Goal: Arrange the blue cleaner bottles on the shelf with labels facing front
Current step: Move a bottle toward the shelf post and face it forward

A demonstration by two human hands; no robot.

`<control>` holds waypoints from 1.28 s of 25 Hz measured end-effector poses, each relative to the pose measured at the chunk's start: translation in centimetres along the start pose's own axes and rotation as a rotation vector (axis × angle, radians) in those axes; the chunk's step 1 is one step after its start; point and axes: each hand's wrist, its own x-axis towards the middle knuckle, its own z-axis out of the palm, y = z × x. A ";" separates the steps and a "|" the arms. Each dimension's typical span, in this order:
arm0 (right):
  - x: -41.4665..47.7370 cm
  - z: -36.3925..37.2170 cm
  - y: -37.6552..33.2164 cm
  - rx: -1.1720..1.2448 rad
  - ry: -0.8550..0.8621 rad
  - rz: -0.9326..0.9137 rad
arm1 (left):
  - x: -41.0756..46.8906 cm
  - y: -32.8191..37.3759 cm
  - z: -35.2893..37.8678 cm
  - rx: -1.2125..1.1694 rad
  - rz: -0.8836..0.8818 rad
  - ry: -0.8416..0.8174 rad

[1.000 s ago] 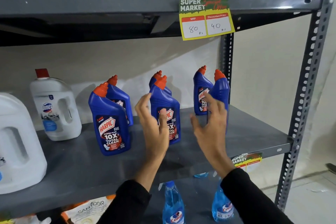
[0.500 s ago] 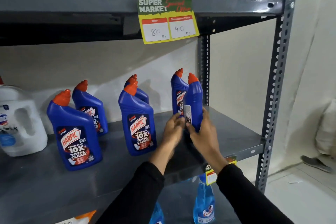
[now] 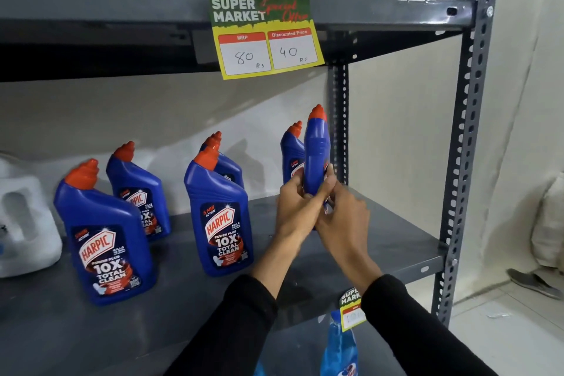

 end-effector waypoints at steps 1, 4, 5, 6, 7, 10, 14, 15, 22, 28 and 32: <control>-0.2 -0.1 0.1 -0.013 -0.015 -0.032 | 0.3 0.0 -0.2 0.003 -0.005 0.014; -0.2 -0.7 0.8 -0.042 -0.015 -0.079 | 1.2 -0.3 -1.0 -0.040 -0.063 0.020; 0.2 -0.9 1.1 -0.001 -0.008 -0.052 | 1.4 -0.4 -1.1 -0.045 -0.074 0.006; 0.6 -1.1 1.4 0.065 -0.012 -0.002 | 1.7 -0.5 -1.2 -0.043 -0.079 -0.006; 1.0 -1.2 1.7 0.147 -0.037 0.052 | 1.8 -0.6 -1.3 -0.034 -0.076 -0.015; 1.9 -1.0 2.7 0.366 -0.176 0.147 | 1.8 -1.1 -1.4 -0.001 -0.077 -0.025; 1.9 -0.3 3.7 0.350 -0.247 0.178 | 1.6 -2.5 -1.4 0.011 -0.117 -0.008; 1.9 -0.2 4.0 0.343 -0.255 0.183 | 1.5 -2.9 -1.3 0.007 -0.127 -0.002; 1.4 0.2 4.9 0.370 -0.288 0.201 | 1.8 -4.6 -2.1 0.018 -0.195 -0.048; 2.8 -1.0 6.1 0.470 -0.408 0.328 | 0.6 -5.0 -3.8 0.302 -0.118 -0.018; 3.7 -1.5 7.2 0.394 -0.568 0.242 | -0.2 -5.7 -4.0 0.486 -0.107 0.090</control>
